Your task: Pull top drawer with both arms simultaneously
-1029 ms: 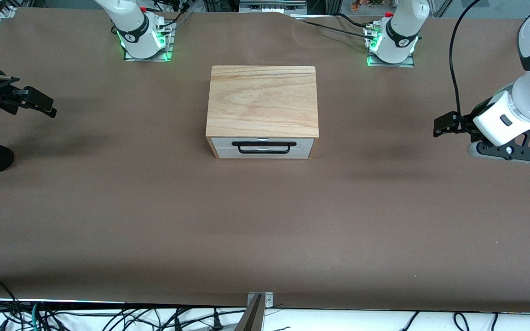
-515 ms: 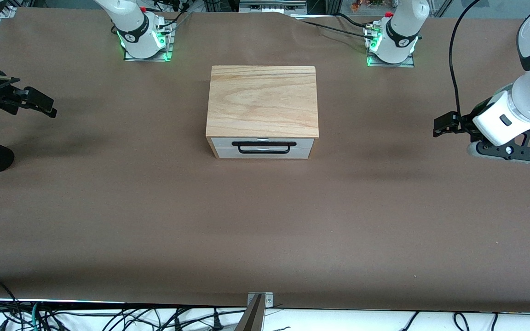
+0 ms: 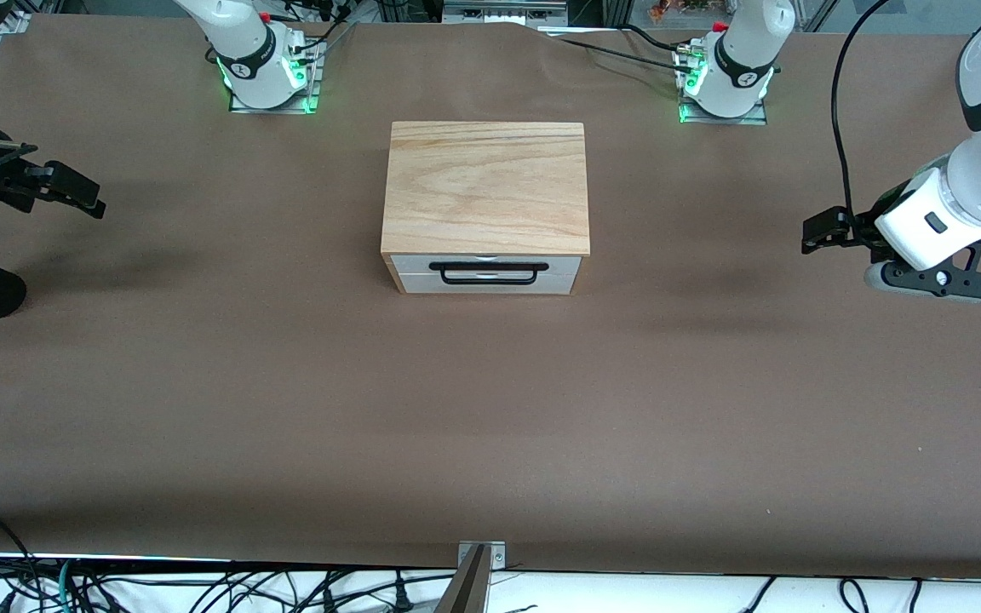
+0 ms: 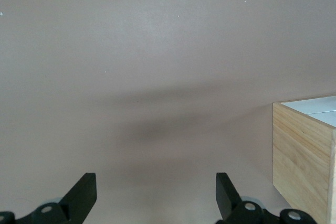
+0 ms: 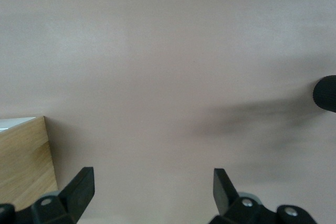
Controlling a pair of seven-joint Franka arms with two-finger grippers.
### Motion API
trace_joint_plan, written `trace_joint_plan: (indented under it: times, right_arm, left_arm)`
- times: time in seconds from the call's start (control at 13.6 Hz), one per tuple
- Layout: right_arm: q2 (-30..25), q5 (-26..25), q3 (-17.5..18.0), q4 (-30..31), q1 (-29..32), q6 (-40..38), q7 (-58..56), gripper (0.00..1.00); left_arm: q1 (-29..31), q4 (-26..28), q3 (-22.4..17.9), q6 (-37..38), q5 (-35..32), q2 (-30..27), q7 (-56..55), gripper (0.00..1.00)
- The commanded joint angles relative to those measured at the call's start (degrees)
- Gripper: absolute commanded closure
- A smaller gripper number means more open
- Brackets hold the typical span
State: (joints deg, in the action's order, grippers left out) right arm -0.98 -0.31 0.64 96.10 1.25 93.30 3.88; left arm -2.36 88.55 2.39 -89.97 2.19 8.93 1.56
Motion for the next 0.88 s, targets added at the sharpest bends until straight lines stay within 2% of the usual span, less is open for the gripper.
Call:
trace_joint_plan:
  times: [0.0,0.22,0.81]
  right_arm:
    - [0.36,-0.13,0.33,-0.82,-0.46,-0.23,0.34,0.0]
    - [0.36,-0.13,0.33,-0.82,-0.72,-0.32,-0.28,0.0]
    - [0.62,-0.13,0.33,-0.82,-2.3,-1.55,0.59,0.0]
  left_arm:
    - [0.17,-0.13,-0.11,-0.03,1.24,-0.05,0.64,0.0]
    - [-0.01,-0.13,-0.02,-0.03,1.59,0.04,0.55,0.0]
    - [-0.1,-0.13,0.07,-0.03,7.92,3.29,0.55,0.0]
